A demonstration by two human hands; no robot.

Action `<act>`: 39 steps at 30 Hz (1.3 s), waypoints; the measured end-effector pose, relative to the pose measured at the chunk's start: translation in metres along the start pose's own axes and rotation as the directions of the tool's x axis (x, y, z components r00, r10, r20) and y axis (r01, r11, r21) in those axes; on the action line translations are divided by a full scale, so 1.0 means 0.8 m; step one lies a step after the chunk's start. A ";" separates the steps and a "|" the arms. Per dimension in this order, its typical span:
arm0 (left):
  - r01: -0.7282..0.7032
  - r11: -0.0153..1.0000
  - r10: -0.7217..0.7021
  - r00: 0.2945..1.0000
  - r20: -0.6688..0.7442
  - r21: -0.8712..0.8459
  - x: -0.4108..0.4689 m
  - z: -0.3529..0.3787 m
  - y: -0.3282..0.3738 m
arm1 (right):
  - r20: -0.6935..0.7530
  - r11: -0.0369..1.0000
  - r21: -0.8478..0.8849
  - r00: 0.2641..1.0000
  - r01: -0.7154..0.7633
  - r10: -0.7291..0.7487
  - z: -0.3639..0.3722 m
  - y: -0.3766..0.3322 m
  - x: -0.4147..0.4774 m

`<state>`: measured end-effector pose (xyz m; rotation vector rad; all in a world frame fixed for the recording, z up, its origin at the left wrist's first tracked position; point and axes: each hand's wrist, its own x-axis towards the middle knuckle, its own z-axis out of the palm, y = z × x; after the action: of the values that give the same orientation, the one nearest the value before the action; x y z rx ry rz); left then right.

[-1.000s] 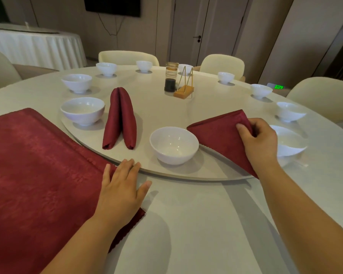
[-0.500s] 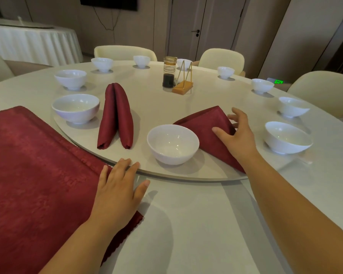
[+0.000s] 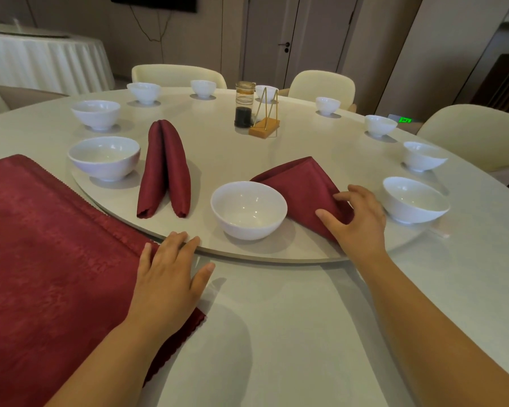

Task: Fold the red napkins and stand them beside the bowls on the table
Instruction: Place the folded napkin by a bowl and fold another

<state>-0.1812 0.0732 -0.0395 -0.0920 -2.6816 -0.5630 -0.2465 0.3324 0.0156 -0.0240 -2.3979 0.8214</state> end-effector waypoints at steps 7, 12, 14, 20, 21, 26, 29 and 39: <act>0.016 1.000 -0.016 1.000 -0.001 -0.005 0.001 0.001 0.001 | 0.070 0.990 -0.136 0.997 0.050 -0.040 0.012 -0.018 0.036; 0.019 1.000 -0.019 1.000 0.003 -0.011 0.002 0.001 0.001 | 0.036 0.982 -0.146 0.991 -0.124 0.131 0.021 -0.017 0.065; 0.022 1.000 -0.021 1.000 0.010 -0.014 0.002 0.000 0.002 | 0.062 0.981 -0.133 0.987 -0.139 0.148 0.023 -0.016 0.066; 0.016 1.000 -0.016 0.999 0.028 -0.001 0.003 -0.001 0.002 | 0.091 0.991 -0.082 0.989 -0.107 0.115 0.021 -0.013 0.044; 0.010 1.000 -0.010 0.999 0.030 0.007 0.003 0.000 0.001 | 0.085 0.991 -0.076 0.990 -0.107 0.113 0.018 -0.011 0.040; -0.004 0.999 0.003 0.999 0.035 0.032 0.002 0.003 -0.001 | -0.008 0.996 -0.052 0.998 -0.070 0.070 0.008 -0.003 0.013; -0.006 1.000 0.005 0.999 0.038 0.028 0.001 0.002 -0.001 | -0.032 0.997 -0.012 0.997 -0.074 0.073 0.007 -0.001 -0.001; 0.005 1.000 -0.004 1.000 0.026 -0.029 0.001 -0.002 0.003 | 0.090 0.992 0.072 0.991 -0.106 0.100 0.014 -0.005 -0.013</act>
<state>-0.1814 0.0750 -0.0371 -0.1025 -2.6997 -0.6064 -0.2438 0.3209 0.0051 -0.0843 -2.4607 0.9805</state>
